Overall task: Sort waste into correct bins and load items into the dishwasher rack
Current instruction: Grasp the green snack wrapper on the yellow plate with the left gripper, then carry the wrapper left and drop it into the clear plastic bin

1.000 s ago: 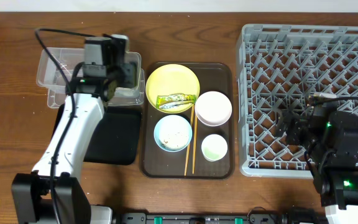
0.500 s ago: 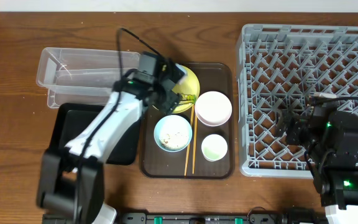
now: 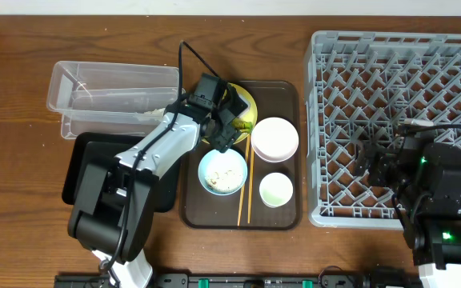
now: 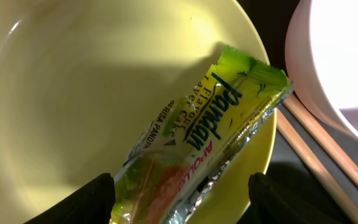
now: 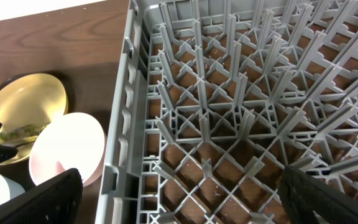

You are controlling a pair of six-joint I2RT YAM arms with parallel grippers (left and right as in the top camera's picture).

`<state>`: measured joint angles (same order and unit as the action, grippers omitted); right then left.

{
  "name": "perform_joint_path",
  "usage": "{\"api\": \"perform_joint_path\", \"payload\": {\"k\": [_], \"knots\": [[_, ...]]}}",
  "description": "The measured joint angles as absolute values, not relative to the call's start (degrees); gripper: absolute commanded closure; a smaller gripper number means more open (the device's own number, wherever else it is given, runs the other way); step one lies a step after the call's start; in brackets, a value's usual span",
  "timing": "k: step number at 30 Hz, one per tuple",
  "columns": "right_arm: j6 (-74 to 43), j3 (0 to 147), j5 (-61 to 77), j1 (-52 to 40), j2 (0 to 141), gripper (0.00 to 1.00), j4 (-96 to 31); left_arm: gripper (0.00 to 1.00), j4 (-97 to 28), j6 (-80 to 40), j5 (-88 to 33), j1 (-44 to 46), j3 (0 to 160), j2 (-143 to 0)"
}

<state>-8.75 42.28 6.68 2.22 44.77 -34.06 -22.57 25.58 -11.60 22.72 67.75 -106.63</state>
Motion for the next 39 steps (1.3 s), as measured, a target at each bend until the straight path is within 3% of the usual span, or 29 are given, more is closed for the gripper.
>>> {"api": "perform_joint_path", "payload": {"k": [8,14,21,29,37,38,39], "knots": [[-8.8,42.3,6.7,2.2,44.8,0.01,-34.1,0.45,-21.5,25.6,-11.2,22.7,67.7,-109.3],[-8.8,42.3,6.7,2.2,44.8,0.01,-34.1,0.76,-20.3,25.8,-10.2,22.7,67.7,-110.3],[-8.8,42.3,6.7,2.2,44.8,0.01,-34.1,0.93,-20.1,25.5,-7.2,22.7,67.7,-108.5],[-8.8,42.3,6.7,2.2,44.8,0.01,-34.1,0.94,-20.5,19.5,-4.8,20.0,67.7,-94.7],[-8.8,42.3,6.7,2.2,44.8,0.01,-34.1,0.94,-19.4,9.3,-4.1,7.9,67.7,-86.2],[-8.8,42.3,6.7,2.2,44.8,0.01,-34.1,0.93,-19.4,8.7,-4.1,6.8,67.7,-86.1],[-8.8,42.3,6.7,2.2,44.8,0.01,-34.1,0.83,-19.3,7.7,-3.9,5.0,67.7,-86.2]]}}
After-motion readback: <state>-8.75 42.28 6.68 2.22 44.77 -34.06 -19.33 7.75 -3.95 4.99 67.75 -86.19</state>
